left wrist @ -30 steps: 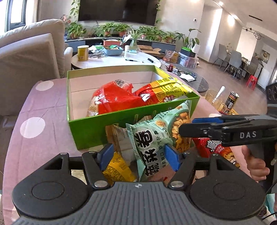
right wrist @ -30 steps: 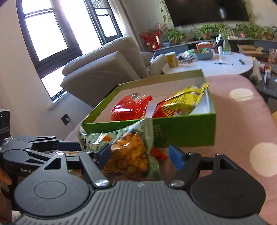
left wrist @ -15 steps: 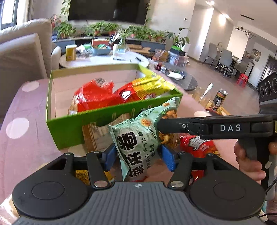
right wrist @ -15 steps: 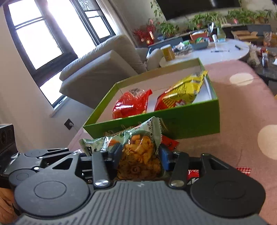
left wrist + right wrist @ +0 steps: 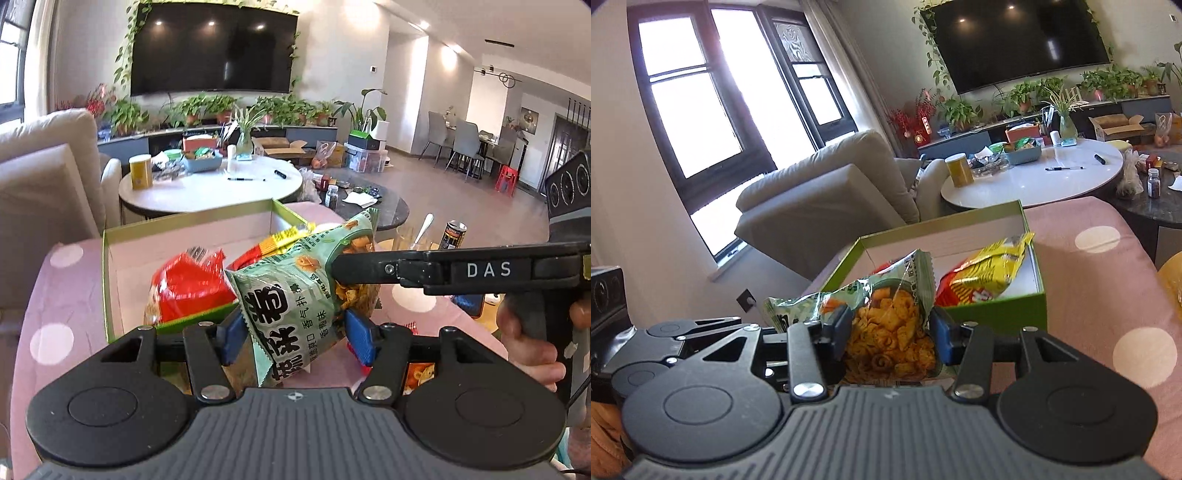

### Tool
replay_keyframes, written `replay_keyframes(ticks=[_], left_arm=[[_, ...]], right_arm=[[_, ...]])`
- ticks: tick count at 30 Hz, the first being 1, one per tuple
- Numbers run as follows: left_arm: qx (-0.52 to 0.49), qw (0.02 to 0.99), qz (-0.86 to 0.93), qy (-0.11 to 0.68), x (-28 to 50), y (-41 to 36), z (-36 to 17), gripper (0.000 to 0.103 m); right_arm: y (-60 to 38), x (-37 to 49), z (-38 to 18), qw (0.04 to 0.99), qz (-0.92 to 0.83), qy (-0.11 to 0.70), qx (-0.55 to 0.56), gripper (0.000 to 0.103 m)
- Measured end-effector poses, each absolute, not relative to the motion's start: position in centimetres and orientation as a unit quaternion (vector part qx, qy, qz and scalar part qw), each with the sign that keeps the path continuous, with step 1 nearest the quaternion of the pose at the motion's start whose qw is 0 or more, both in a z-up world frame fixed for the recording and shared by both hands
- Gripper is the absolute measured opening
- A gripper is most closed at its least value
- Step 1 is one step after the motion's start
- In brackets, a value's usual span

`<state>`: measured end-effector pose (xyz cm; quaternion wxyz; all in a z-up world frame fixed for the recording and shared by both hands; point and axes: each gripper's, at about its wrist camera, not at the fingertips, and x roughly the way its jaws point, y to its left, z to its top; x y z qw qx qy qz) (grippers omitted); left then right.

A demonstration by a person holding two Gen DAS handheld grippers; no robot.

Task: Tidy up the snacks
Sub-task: 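Carry the pale green bag into the green box and open the right tool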

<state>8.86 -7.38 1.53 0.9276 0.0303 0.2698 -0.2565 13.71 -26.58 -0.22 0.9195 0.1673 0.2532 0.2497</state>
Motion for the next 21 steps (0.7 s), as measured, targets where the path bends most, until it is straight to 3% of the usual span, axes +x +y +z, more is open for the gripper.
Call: replay_keyframes(ticks=[21], left_arm=[[0.068, 0.937, -0.237, 0.249, 15.3, -10.4, 3.3, 0.055]], right_arm=[[-27.6, 19.6, 1.2, 0.929, 0.24, 0.225, 0.168, 0.057]])
